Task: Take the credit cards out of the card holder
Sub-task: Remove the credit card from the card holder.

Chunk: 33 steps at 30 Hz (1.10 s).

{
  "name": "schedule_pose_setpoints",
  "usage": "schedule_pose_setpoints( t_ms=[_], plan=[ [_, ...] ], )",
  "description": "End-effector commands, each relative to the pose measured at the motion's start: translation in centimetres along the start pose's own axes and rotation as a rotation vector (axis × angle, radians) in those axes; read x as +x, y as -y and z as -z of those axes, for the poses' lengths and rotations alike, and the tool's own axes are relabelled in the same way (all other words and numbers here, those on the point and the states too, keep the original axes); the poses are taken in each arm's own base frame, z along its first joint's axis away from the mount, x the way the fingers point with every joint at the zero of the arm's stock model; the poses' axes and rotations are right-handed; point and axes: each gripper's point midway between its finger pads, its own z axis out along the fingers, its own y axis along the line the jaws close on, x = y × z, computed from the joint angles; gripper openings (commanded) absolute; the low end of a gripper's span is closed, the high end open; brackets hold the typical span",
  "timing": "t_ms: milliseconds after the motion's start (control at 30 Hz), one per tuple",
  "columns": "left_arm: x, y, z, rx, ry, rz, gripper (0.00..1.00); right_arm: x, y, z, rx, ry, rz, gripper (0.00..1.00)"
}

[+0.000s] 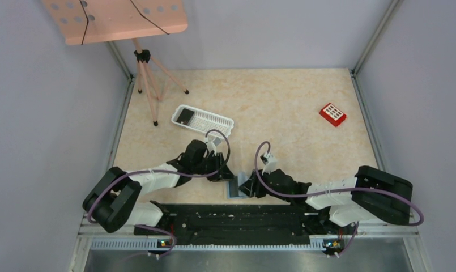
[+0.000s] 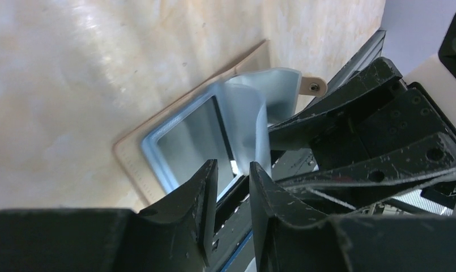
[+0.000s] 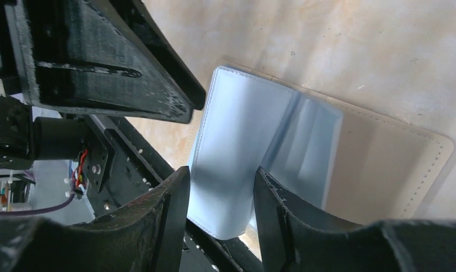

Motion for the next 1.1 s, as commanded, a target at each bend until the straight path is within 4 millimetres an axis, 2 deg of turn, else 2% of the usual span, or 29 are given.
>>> schedule_pose_setpoints(
  t_ms=[0,167,267,400,533,667,867,933,1067],
  plan=[
    [-1.6,2.9,-1.3,0.067,0.036,-0.063,0.32,-1.7,-1.5,0.3,-0.057,0.054,0.002,0.46],
    [-1.2,3.7,-2.8,0.096,0.010,-0.064,0.30,-2.2,-0.9,1.0,0.002,0.055,-0.018,0.55],
    [-1.0,4.8,-3.5,0.145,-0.006,-0.057,0.29,-3.1,-0.6,1.9,0.056,0.073,-0.039,0.60],
    [-0.8,6.5,-4.6,0.207,-0.031,-0.064,0.29,-4.7,-0.6,3.7,0.093,0.116,-0.047,0.60],
    [-0.9,7.7,-5.5,0.254,-0.049,-0.075,0.29,-6.1,-1.6,5.3,0.073,0.150,-0.046,0.56],
    [-1.4,8.5,-6.0,0.274,-0.040,-0.079,0.29,-6.5,-1.7,6.0,0.069,0.161,-0.050,0.53],
    [-1.4,9.7,-6.8,0.327,-0.052,-0.079,0.29,-5.6,0.0,5.7,0.154,0.136,-0.058,0.68],
    [-1.3,9.8,-7.1,0.334,-0.057,-0.072,0.29,-5.0,1.1,5.7,0.198,0.113,-0.046,0.69],
    [-0.8,9.7,-7.8,0.326,-0.077,-0.066,0.29,-4.9,2.8,6.0,0.276,0.128,-0.037,0.69]
  ],
)
